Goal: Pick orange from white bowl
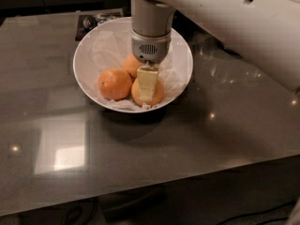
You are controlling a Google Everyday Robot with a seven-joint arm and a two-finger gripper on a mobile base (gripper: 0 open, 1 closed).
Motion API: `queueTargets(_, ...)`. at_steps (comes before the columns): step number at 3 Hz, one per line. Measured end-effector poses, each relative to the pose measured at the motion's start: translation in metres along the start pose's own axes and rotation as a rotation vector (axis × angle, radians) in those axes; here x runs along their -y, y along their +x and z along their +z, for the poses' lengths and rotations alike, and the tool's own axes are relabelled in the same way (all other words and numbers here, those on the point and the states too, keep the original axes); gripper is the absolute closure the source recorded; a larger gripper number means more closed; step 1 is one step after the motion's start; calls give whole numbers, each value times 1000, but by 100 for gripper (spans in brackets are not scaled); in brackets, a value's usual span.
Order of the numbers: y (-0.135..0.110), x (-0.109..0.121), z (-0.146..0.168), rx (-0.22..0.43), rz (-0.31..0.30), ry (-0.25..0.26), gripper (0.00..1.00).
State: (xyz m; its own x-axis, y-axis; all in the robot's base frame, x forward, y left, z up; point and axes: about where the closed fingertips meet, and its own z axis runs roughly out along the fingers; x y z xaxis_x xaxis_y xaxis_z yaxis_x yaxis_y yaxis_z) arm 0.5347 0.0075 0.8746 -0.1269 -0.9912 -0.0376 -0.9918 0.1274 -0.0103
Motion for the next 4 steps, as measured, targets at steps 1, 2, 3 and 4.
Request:
queueTargets(1,7,-15,-32,100,-45,53,100)
queueTargets(2,18,-35,-65,206,-90,89,100)
queueTargets(3,26,-46,-85,274,-112,100,100)
queueTargets(4,26,-46,-85,274,-112,100,100)
